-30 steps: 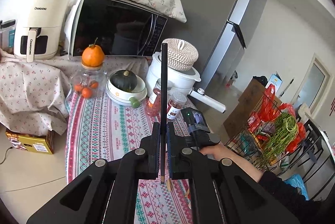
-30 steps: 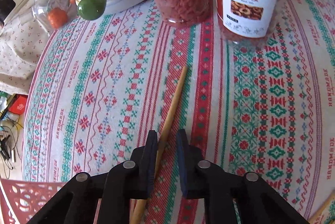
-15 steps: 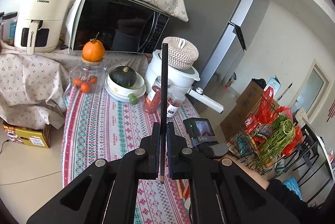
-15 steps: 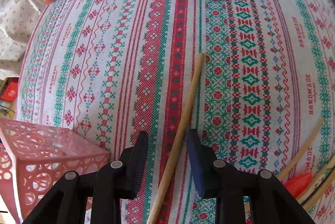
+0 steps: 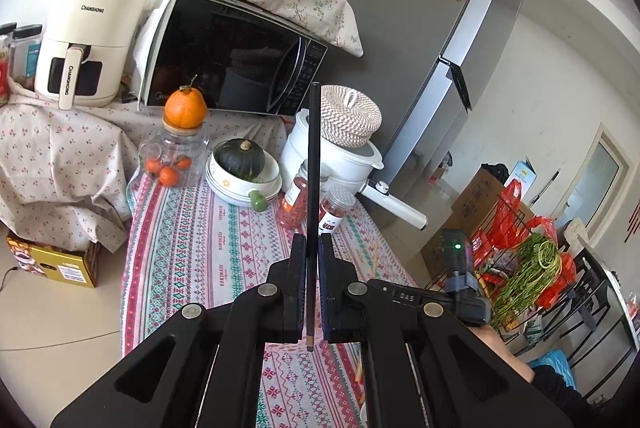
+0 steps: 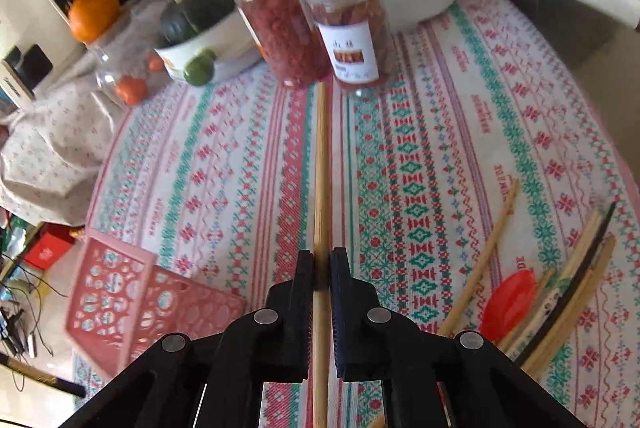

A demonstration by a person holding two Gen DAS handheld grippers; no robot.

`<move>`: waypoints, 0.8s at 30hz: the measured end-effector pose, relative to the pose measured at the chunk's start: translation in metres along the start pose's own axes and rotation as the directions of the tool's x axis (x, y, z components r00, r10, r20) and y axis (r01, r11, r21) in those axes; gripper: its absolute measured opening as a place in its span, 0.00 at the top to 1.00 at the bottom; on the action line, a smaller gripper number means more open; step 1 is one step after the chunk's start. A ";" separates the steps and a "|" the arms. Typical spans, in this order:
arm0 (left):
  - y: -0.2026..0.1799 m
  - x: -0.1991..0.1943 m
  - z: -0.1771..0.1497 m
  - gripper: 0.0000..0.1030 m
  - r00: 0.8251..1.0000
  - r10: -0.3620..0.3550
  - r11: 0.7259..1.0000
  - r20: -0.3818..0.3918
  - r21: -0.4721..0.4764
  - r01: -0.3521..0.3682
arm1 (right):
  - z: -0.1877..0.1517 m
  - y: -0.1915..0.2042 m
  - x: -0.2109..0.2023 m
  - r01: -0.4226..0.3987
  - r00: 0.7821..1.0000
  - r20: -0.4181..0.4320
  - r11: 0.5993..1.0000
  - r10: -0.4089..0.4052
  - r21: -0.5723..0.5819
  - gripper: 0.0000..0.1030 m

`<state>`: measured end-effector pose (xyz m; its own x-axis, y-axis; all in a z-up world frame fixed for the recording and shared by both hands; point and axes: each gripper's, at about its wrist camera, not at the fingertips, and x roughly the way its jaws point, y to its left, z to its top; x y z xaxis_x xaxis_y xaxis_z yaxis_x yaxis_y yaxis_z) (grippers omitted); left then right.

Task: Organize utensils
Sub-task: 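Lower the black chopstick into the basket and open left while right lifts its chopstick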

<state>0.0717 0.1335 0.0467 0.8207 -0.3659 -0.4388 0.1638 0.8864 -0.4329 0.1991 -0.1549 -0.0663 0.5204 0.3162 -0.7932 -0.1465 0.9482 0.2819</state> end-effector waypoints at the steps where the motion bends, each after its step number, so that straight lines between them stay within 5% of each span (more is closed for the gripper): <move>1: -0.001 -0.001 0.000 0.95 1.000 -0.001 1.000 0.008 0.001 0.001 | 0.000 0.003 -0.010 -0.005 1.000 0.030 1.000 0.005 -0.003 0.94; 6: -0.009 -0.004 0.002 0.95 0.998 0.003 1.000 0.059 0.025 -0.005 | -0.012 0.012 -0.063 -0.033 0.984 0.177 0.999 0.035 -0.019 0.94; 14: -0.018 0.016 0.003 0.95 0.995 0.027 0.997 0.098 0.064 -0.034 | -0.012 0.022 -0.120 -0.103 0.925 0.367 0.995 0.102 -0.017 0.94; 24: -0.012 0.093 -0.003 0.95 0.992 0.114 0.988 -0.055 0.111 -0.107 | 0.001 0.049 -0.129 -0.228 0.839 0.497 0.972 0.223 -0.051 0.94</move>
<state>0.1446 0.0881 0.0081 0.8026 -0.2780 -0.5278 0.1351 0.9465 -0.2931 0.1261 -0.1492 0.0502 0.8218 0.4617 -0.3339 -0.3044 0.8511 0.4276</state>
